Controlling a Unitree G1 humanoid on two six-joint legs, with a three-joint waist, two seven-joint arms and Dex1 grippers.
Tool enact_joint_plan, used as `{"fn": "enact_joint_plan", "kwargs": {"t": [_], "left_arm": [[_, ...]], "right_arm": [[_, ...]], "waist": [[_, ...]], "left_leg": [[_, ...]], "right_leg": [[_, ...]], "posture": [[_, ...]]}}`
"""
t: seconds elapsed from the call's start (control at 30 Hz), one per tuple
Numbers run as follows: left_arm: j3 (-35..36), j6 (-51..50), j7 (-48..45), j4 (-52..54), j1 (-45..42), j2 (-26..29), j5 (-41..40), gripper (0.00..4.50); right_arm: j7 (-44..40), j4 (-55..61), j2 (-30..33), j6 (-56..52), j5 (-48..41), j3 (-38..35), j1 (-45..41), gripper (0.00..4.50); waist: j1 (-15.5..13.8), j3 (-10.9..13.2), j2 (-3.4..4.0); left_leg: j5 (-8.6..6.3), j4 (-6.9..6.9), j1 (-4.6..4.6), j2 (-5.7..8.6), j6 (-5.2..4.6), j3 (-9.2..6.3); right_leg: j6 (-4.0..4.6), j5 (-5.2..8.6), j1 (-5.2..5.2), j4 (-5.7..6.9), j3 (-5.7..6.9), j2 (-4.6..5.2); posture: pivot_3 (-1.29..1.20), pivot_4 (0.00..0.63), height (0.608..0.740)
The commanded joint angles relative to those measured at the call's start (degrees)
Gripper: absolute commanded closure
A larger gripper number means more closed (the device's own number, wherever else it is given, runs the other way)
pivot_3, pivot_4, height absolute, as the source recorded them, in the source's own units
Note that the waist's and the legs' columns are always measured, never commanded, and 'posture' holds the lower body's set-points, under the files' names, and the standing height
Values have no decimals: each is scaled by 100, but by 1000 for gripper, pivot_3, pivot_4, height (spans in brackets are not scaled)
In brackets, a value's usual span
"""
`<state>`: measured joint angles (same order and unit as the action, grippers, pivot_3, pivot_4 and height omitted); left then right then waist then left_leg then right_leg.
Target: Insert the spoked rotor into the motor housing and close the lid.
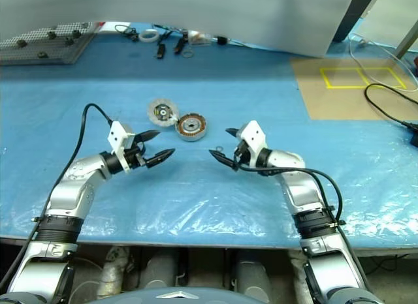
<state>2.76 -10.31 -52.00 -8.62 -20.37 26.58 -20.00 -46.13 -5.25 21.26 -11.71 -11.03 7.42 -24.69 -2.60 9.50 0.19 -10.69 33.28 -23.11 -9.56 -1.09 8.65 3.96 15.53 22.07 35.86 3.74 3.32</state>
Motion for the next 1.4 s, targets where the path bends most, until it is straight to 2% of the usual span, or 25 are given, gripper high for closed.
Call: {"fn": "enact_joint_plan", "kwargs": {"t": [0.03, 0.37, 0.6, 0.77, 0.97, 1.13, 1.27, 1.4], "left_arm": [[18, 102, -18, 171, -10, 24, -10, 0], [40, 106, 0, 195, 9, 35, -24, 0], [96, 124, 29, 260, 68, 33, -62, 0], [166, 167, 152, 303, 84, 8, -70, 0], [226, 226, 222, 473, 183, -37, -142, 0], [271, 308, 232, 576, 363, -53, -162, 0], [368, 433, 402, 623, 566, -133, -171, 0], [400, 773, 649, 662, 922, -287, -56, 0]], "right_arm": [[-84, 116, 48, 76, -38, -38, -160, 16], [-427, 125, 118, -87, -112, 58, -367, 16], [-972, -395, 49, -459, -299, 111, -1416, 16], [-1310, -1434, -58, -1015, 5, 509, -2604, 16], [-1795, -3395, -441, -956, 530, 941, -4091, 16], [-2026, -4790, -681, -99, 1220, 1355, -4763, 16], [-1759, -5855, -1003, 476, 1661, 1425, -5158, 16], [-1489, -6430, -1257, 773, 1907, 1321, -5411, 16]], "waist": [[0, 0, 0], [0, 0, 0], [11, 0, 0], [6, 0, 0], [9, 0, 0], [0, 0, 0], [9, 2, 3], [22, 3, 4]], "left_leg": [[0, 0, 0, 0, 0, 0], [0, 0, 0, 0, 0, 0], [0, 3, 2, -4, -1, 0], [1, 3, -2, -4, 0, 0], [1, 10, -19, -4, 1, 3], [4, 28, -44, -15, 6, 1], [4, 63, -64, -23, 6, -4], [4, 83, -71, -29, 6, -4]], "right_leg": [[0, 0, 0, 1, 0, 0], [0, 0, 0, 0, 0, 0], [6, -3, 2, 5, 2, -1], [8, -5, 3, 4, 5, -1], [24, 3, 30, 42, 7, 2], [48, 18, 67, 86, 14, 0], [50, 18, 80, 102, 20, -1], [52, 19, 91, 119, 18, -1]], "posture": [[0, 150, 740], [0, 150, 740], [0, 150, 740], [0, 150, 740], [0, 150, 740], [0, 150, 740], [0, 150, 740], [0, 150, 740]]}}
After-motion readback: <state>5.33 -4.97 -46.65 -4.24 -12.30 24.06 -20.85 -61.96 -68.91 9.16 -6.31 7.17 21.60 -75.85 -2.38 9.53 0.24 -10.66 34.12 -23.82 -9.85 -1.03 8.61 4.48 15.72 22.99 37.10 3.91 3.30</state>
